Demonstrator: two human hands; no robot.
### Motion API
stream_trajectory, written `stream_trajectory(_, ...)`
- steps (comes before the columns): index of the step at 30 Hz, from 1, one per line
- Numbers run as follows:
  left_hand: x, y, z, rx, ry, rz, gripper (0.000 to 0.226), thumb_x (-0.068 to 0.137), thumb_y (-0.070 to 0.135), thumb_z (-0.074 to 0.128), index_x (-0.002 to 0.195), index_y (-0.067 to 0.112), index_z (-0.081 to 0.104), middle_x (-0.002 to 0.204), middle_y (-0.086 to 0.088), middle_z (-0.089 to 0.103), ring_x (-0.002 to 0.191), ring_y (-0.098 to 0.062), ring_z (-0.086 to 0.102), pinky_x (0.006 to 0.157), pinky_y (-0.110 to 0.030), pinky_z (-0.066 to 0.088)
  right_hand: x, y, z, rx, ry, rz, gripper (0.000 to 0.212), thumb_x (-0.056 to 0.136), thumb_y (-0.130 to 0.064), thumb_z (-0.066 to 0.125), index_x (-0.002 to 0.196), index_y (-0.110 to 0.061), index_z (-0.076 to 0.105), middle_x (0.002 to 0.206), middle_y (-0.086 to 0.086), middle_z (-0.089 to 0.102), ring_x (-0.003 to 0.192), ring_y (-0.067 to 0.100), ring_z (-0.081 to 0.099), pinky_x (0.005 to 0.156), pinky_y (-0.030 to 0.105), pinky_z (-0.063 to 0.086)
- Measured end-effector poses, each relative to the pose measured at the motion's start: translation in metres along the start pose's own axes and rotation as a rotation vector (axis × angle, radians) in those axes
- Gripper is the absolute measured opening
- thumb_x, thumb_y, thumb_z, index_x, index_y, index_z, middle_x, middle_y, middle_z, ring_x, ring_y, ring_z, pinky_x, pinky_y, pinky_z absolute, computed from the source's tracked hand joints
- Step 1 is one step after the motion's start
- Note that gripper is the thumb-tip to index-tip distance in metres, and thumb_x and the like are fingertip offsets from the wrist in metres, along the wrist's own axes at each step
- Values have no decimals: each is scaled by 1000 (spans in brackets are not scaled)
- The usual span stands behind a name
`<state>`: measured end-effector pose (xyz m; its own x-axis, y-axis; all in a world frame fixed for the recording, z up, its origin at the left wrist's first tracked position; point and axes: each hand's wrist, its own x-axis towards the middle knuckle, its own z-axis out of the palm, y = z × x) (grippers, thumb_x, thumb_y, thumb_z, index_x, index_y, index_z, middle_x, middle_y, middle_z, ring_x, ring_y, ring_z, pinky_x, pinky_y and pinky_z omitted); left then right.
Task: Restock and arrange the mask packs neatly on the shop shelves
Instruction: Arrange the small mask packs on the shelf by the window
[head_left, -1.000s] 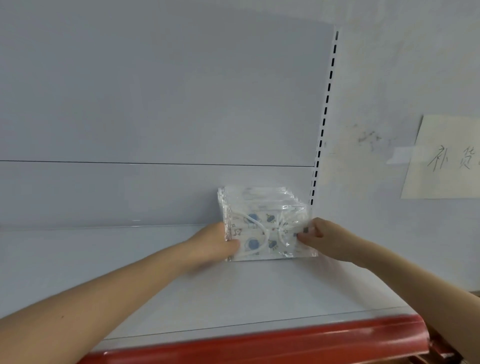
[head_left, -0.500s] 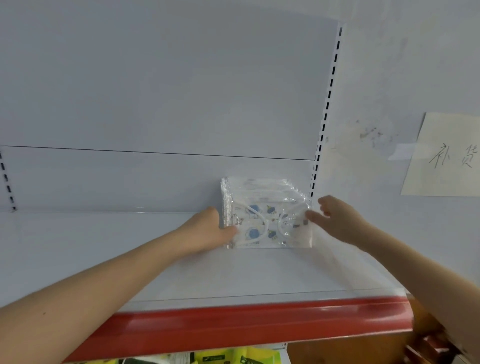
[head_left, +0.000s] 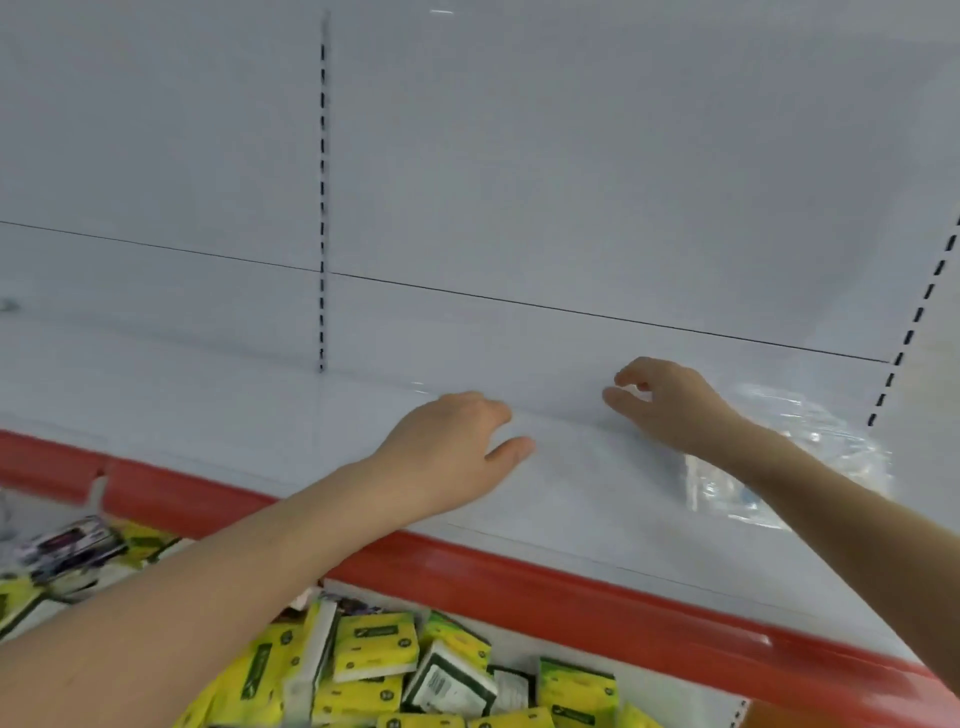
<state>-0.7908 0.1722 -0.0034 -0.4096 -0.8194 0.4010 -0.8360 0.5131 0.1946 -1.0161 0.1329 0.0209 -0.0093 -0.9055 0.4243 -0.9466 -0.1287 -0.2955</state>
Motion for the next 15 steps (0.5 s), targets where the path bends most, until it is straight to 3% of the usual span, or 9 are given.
stream_trajectory(7, -81, -167, -77, 91, 89, -187, 51, 94, 49, 38, 134, 17, 48, 135, -3, 50, 123, -18, 45, 101, -30, 38, 34, -182, 92, -11, -169, -206, 37, 93, -38, 50, 117, -11, 56, 120, 6, 59, 110, 23, 53, 91, 32, 43)
stream_trajectory(15, -151, -342, -159, 139, 155, -417, 49, 94, 46, 42, 129, 14, 53, 131, -3, 55, 117, -19, 51, 98, -32, 41, 58, -375, 176, 27, -275, -368, 41, 94, -41, 47, 123, -13, 52, 125, 4, 56, 112, 21, 53, 96, 35, 43)
